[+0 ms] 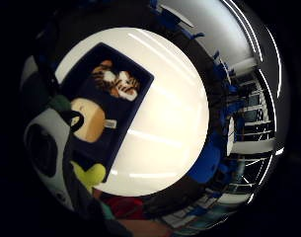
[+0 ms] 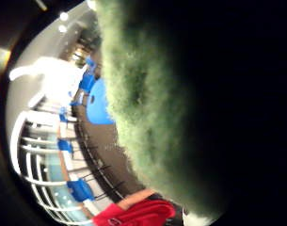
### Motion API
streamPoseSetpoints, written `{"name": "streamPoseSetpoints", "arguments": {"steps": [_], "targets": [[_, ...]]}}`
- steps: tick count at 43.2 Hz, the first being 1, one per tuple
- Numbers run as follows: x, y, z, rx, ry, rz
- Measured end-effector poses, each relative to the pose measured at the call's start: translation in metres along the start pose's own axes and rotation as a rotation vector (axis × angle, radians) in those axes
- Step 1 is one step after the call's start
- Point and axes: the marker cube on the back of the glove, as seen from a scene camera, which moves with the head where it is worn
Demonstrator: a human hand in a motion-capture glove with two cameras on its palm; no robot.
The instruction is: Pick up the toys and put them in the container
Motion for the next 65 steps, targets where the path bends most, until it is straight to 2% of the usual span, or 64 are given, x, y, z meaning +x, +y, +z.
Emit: {"name": "streamPoseSetpoints", "arguments": {"steps": [2, 12, 19, 23, 33, 37, 43, 46, 49, 53, 65], "targets": [[-0.004, 0.000, -0.001, 0.000, -0.013, -0.031], [0.003, -0.004, 0.014, -0.064, 0.004, 0.115], [0.007, 0.007, 0.026, -0.223, 0.075, -0.031], [0.012, 0.007, 0.029, -0.256, 0.131, 0.056], [0.021, 0.019, 0.027, -0.252, 0.030, -0.043], [0.025, 0.023, 0.027, -0.254, -0.019, 0.036], [0.045, 0.038, 0.031, -0.252, 0.037, -0.137], [0.049, 0.041, 0.034, -0.250, 0.041, -0.060], [0.056, 0.051, 0.039, -0.248, 0.046, -0.058], [0.063, 0.060, 0.051, -0.226, 0.034, 0.110], [0.083, 0.118, 0.087, -0.225, -0.021, 0.142]]}}
